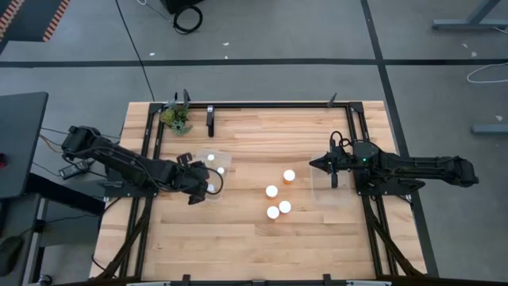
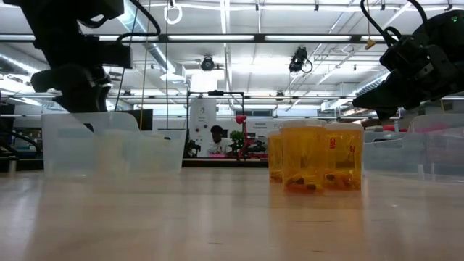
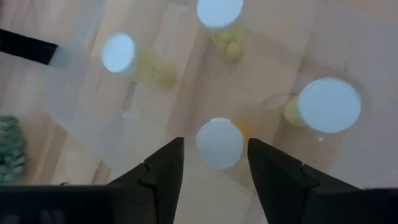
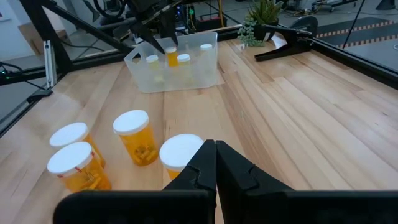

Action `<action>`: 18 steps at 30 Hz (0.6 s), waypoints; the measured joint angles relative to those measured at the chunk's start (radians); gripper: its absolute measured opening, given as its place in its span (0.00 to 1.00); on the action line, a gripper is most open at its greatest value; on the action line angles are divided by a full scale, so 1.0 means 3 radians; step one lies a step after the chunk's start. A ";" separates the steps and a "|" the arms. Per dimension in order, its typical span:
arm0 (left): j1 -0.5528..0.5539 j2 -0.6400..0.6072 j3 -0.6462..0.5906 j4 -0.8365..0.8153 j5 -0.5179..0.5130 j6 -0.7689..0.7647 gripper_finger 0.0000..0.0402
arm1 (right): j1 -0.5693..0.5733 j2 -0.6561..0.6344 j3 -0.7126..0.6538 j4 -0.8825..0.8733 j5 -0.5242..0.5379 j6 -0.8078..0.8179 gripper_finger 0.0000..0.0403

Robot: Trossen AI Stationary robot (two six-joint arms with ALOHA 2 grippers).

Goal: Pick and place medicine bottles into bin by pill shape (circle, oval)
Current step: Put the orange tablet bottle into the left transparent bin, then put the orange capsule bottle into the right transparent bin

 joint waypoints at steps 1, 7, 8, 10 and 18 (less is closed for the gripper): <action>0.0000 0.0000 0.0044 -0.0045 -0.0022 -0.0001 0.47 | 0.0000 0.0000 0.0000 0.0000 0.0001 0.0000 0.02; -0.0004 -0.0002 0.0323 -0.0233 -0.0044 0.0117 0.51 | 0.0000 -0.0001 0.0000 0.0000 0.0000 0.0000 0.02; -0.0006 -0.0003 0.0361 -0.0238 -0.0046 0.0166 0.52 | 0.0000 0.0000 0.0000 0.0000 0.0000 0.0000 0.02; -0.0006 -0.0008 0.0414 -0.0235 -0.0046 0.0294 0.52 | 0.0000 0.0000 0.0000 0.0000 0.0000 0.0000 0.02; -0.0003 -0.0397 0.0402 -0.0238 -0.0046 0.0562 0.47 | 0.0000 0.0000 0.0000 0.0001 0.0000 0.0000 0.02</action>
